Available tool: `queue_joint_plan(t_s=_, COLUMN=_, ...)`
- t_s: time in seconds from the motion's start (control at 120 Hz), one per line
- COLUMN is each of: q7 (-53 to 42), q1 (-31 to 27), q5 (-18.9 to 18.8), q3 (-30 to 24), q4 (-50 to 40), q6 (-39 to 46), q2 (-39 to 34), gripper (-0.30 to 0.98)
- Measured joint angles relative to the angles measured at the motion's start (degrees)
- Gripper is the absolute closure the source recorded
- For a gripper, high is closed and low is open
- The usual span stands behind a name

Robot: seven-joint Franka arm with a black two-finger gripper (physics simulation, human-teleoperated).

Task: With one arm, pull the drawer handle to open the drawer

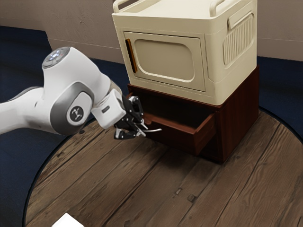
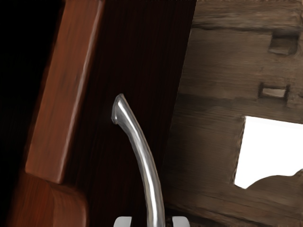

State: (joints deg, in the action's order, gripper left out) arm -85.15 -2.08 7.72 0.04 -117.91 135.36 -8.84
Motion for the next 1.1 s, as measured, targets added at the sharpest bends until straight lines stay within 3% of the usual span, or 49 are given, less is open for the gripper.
queue_joint_plan(t_s=0.908, q7=0.1, q1=-0.1, q5=-0.4, q3=0.0, q4=-10.3, q6=-0.5, q2=-11.4, gripper=0.68)
queue_joint_plan(t_s=1.1, q7=0.2, q1=-0.3, q5=-1.4, q3=0.0, q4=-10.7, q6=-3.1, q2=-14.3, gripper=0.64)
